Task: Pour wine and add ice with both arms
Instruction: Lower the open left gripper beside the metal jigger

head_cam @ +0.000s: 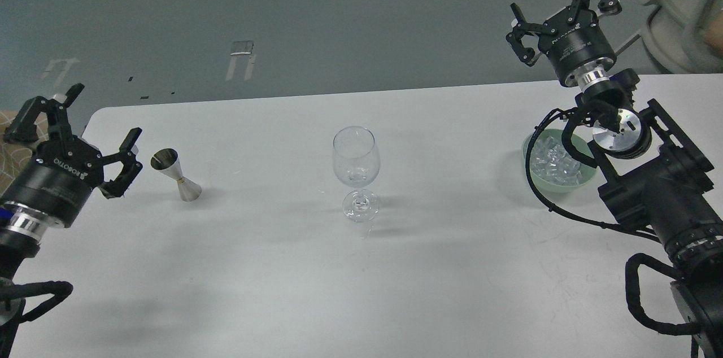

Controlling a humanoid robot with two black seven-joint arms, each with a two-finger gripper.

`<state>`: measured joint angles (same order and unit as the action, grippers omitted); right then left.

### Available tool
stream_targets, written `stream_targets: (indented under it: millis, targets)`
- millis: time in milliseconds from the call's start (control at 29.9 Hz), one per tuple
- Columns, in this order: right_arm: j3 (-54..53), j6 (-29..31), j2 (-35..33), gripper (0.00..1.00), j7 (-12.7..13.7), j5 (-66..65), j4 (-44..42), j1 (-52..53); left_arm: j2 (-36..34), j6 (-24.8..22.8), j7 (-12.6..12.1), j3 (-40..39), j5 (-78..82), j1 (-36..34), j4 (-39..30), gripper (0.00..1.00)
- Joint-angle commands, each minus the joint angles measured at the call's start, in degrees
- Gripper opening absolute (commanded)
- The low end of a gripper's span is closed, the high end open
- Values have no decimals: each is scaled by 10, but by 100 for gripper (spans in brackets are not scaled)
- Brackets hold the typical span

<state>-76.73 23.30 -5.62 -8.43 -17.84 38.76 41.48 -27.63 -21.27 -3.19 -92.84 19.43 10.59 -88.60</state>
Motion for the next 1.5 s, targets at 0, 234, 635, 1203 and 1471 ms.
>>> stream_targets:
  millis: [0,234,635,1203,1471]
  targets:
    - [0,0,-8,100,0,0,0,-4,14,-2,-1,-3,-25,36,-4,98]
    - [0,0,-8,100,0,1,0,-4,26,-12,13,-33,-30,37,-2,98]
    - [0,0,-8,100,0,1,0,-5,70,11,-104,-36,-53,2,16,99]
    - [0,0,-8,100,0,1,0,-11,107,-33,-126,-53,-70,34,-11,99]
    - [0,-2,-7,100,0,1,0,-13,173,10,-123,-93,-95,37,-11,80]
